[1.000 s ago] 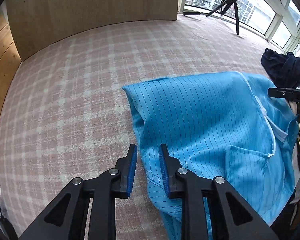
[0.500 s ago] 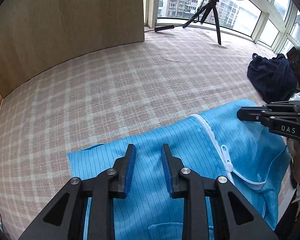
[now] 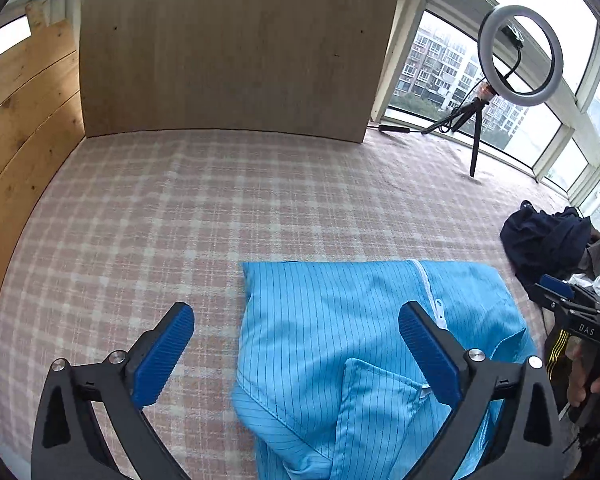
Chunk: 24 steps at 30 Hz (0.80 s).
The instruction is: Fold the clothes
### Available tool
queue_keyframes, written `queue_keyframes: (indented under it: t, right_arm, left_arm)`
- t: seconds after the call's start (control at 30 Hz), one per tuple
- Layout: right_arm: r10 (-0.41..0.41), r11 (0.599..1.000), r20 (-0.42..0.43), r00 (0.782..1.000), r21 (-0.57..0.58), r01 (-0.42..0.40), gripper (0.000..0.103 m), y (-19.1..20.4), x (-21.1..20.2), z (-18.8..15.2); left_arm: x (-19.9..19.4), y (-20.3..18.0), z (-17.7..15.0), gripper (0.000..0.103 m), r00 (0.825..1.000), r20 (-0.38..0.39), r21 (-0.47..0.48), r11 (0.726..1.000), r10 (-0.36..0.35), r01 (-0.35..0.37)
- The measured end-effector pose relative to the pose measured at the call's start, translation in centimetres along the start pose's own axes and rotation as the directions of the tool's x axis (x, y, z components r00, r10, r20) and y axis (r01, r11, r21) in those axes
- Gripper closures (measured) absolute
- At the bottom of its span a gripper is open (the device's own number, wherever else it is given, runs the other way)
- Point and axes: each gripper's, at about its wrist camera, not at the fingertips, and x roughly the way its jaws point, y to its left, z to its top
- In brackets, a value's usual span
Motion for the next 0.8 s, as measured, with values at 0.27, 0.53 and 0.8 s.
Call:
queue_keyframes:
  t: [0.27, 0.53, 0.8]
  right_arm:
    - [0.102, 0.994, -0.097, 0.990, 0.053, -0.097, 0.044, 0.1, 3.1, -1.3]
    - [0.115, 0.988, -0.210, 0.971, 0.123, -0.090, 0.046, -1.4, 6.4, -3.1]
    - [0.114, 0.969, -0.121, 0.986, 0.230, -0.084, 0.045, -5.2, 1.1, -4.6]
  left_arm:
    - [4.3, -1.0, -2.1, 0.001, 0.994, -0.087, 0.036, 0.997, 0.070, -0.067]
    - [7.2, -0.3, -3.6, 0.004, 0.978, -0.183, 0.022, 0.995, 0.096, -0.094]
    - [2.5, 4.9, -4.2, 0.004, 0.988, -0.145, -0.190, 0.979, 0.053, -0.081]
